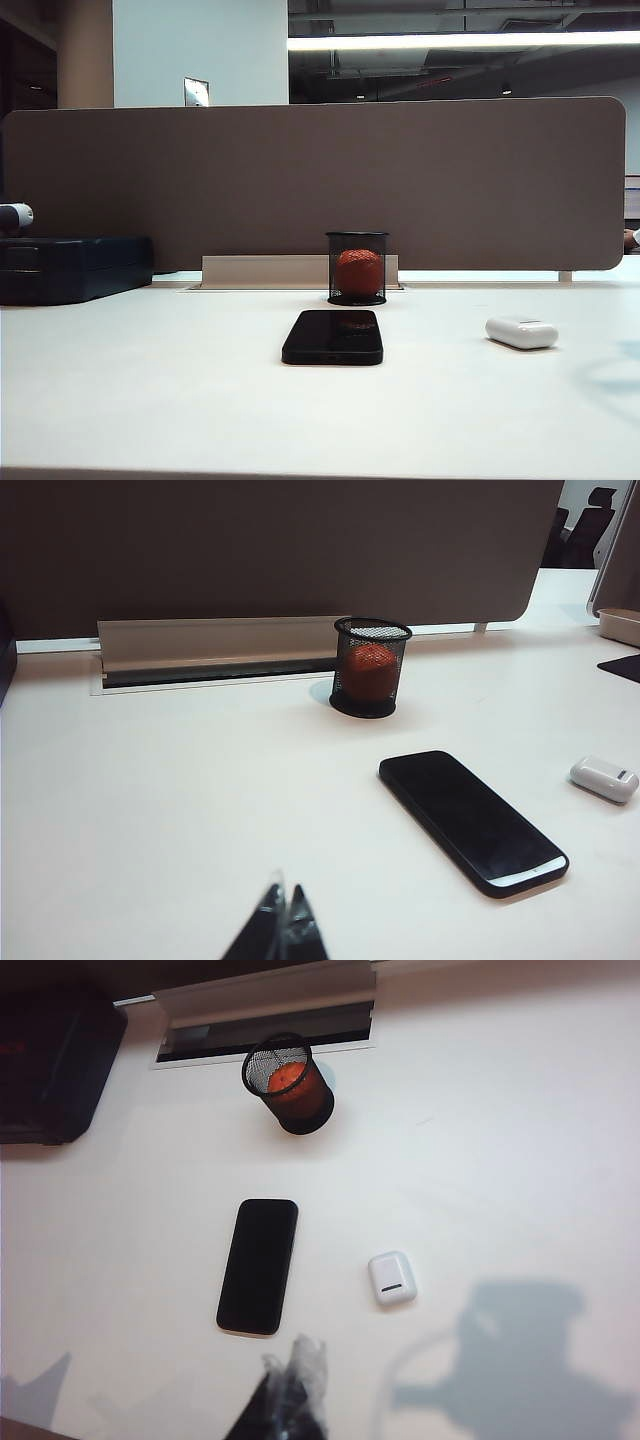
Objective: Find the wireless headphone case on the desktop and place it on the left side of the phone.
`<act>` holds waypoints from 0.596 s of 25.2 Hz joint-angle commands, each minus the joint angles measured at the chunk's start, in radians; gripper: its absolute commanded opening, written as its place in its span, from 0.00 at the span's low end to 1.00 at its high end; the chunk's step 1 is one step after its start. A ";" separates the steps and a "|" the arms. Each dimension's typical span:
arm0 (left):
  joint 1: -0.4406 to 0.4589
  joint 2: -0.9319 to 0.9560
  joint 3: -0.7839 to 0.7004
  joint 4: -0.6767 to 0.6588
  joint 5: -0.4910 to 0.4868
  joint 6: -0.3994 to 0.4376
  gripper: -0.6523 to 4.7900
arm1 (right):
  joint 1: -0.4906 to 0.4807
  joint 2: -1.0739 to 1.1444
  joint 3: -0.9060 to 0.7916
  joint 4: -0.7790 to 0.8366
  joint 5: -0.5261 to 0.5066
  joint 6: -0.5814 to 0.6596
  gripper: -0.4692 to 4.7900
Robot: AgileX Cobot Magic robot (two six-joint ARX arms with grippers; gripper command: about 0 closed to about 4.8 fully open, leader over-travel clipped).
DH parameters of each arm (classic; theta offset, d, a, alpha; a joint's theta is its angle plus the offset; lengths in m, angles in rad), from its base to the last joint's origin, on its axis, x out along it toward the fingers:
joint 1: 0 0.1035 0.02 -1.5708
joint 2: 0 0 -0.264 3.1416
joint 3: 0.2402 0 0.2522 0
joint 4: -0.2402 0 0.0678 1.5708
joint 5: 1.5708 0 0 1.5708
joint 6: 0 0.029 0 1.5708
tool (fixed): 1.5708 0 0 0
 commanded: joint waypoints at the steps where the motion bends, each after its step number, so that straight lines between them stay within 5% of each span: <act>1: -0.001 0.001 0.004 0.014 0.006 0.004 0.11 | 0.001 -0.003 -0.028 0.012 -0.043 -0.003 0.07; 15: -0.001 0.001 0.004 0.014 0.006 0.004 0.11 | 0.003 -0.002 -0.180 0.012 -0.037 -0.008 0.07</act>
